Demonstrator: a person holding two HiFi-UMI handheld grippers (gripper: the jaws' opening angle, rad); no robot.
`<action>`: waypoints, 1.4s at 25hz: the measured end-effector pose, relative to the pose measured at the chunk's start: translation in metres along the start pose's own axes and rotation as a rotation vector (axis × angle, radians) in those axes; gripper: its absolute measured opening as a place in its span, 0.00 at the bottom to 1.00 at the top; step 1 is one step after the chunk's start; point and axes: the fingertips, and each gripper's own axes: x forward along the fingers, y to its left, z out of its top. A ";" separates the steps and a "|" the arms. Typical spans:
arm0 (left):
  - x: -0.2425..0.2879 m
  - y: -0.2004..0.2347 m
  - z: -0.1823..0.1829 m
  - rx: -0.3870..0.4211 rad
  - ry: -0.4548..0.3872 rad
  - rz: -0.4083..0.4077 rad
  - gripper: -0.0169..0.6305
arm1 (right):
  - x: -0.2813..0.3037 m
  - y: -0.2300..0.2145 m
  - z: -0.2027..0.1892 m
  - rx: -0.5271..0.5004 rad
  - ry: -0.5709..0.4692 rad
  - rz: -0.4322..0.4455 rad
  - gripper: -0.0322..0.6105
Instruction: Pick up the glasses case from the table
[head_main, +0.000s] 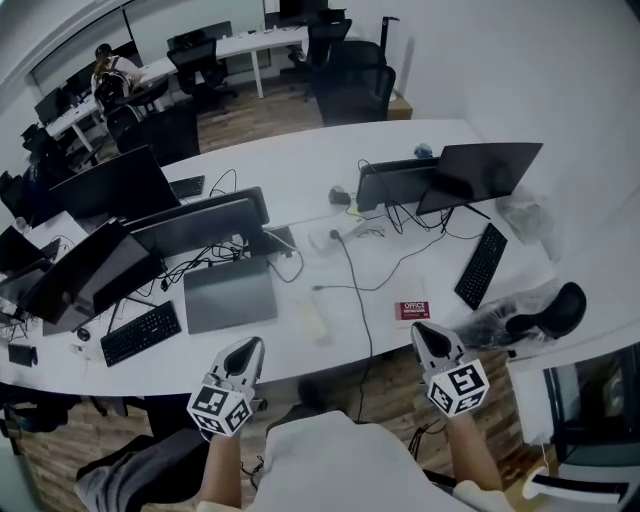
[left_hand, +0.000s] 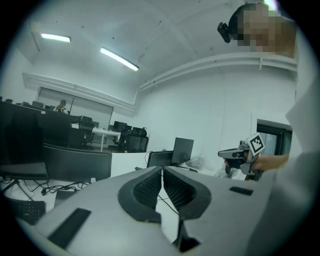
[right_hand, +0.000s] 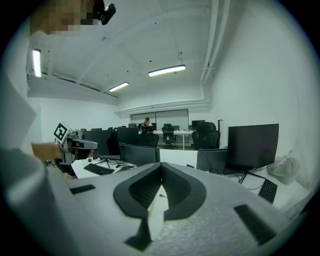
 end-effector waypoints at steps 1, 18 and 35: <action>0.005 0.007 0.002 0.004 -0.002 -0.008 0.05 | 0.006 -0.001 0.002 0.001 0.002 -0.007 0.04; 0.053 0.097 0.021 0.018 0.011 -0.094 0.05 | 0.088 0.010 0.025 -0.002 0.025 -0.081 0.04; 0.069 0.093 0.036 -0.022 -0.044 0.033 0.05 | 0.120 -0.034 0.042 -0.056 0.014 0.020 0.04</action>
